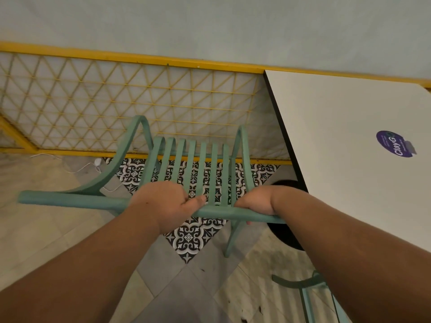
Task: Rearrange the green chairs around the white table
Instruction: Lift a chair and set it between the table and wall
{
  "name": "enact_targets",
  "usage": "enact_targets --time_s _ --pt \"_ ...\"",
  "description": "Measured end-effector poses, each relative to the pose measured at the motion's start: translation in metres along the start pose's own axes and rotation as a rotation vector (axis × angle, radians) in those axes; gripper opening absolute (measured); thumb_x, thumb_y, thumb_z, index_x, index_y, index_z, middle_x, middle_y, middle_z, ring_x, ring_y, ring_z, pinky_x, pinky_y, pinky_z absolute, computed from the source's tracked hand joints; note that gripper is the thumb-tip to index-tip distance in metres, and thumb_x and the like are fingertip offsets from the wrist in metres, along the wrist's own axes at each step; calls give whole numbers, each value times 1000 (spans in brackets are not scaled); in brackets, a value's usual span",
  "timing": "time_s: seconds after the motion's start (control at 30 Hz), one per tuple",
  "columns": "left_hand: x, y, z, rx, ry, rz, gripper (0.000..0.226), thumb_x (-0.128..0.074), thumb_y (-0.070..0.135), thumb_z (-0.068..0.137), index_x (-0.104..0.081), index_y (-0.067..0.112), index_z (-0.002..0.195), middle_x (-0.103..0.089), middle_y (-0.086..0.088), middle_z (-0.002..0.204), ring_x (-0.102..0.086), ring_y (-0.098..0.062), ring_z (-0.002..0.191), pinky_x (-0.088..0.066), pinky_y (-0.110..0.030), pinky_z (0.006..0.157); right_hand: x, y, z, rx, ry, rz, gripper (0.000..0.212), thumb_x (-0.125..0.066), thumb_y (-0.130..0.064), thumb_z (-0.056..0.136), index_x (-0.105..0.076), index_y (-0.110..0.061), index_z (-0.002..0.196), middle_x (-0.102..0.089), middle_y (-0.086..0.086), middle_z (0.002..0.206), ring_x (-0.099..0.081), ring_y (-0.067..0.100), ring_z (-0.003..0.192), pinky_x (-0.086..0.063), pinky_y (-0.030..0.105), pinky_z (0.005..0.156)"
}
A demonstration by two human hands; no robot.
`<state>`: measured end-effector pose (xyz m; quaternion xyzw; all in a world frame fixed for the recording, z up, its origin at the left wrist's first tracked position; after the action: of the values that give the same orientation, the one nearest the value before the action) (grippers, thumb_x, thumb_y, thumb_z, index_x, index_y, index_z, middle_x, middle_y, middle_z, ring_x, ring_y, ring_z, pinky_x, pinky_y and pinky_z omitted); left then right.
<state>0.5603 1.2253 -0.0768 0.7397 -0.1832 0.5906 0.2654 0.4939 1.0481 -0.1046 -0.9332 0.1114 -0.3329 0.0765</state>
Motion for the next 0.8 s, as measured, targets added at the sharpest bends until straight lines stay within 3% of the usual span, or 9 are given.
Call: enact_targets --time_s 0.1,0.23,0.33,0.43,0.53,0.67,0.8 --pt "1 -12 -6 -33 -27 34 87 -6 88 75 -55 18 57 -49 3 51 -55 -13 50 -40 -28 49 -11 -20 -3 65 13 -54 28 -34 -38 106 -59 -33 93 -62 -4 102 -53 13 90 -37 34 81" --pt "0 -25 -12 -86 -77 80 88 -6 86 77 -61 19 65 -53 4 57 -61 -15 57 -54 -32 57 -23 -43 -3 127 40 -99 29 -33 -37 106 -54 -31 87 -51 -10 91 -50 17 93 -36 37 90" --pt "1 -36 -16 -123 -90 86 86 -5 88 75 -56 20 61 -49 5 54 -56 -13 53 -51 -30 55 -31 -59 0 170 50 -144 26 -30 -37 107 -52 -34 92 -50 -6 96 -48 18 93 -37 39 93" --pt "4 -47 -17 -155 -92 89 80 -8 88 74 -49 21 57 -46 5 52 -51 -13 50 -49 -31 55 -35 -73 4 186 72 -143 20 -31 -31 108 -49 -31 99 -46 -9 85 -48 19 90 -33 35 83" --pt "6 -60 -15 -186 -95 94 82 -9 88 75 -53 20 58 -50 4 53 -53 -13 51 -47 -32 55 -39 -89 6 209 96 -131 15 -32 -25 107 -44 -32 100 -43 -11 81 -47 19 89 -33 35 82" --pt "10 -77 -19 -244 -51 138 78 -10 83 79 -50 21 55 -49 3 52 -50 -10 49 -45 -32 55 -45 -111 7 197 111 -93 26 -30 -22 108 -55 -20 117 -61 9 117 -51 24 98 -37 36 86" --pt "18 -98 -25 -263 35 194 76 -8 77 79 -55 21 60 -55 2 58 -53 -9 55 -36 -28 50 -56 -135 14 202 122 -54 30 -30 -16 108 -55 -11 124 -60 14 127 -55 28 106 -34 32 84"
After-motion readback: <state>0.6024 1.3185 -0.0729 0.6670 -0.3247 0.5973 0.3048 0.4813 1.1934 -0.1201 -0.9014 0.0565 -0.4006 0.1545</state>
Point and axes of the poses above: each hand's wrist, its own z-axis towards the middle knuckle, its own x-axis out of the back of the hand, y = z × x, the point moved 9 cm from there along z, towards the middle knuckle
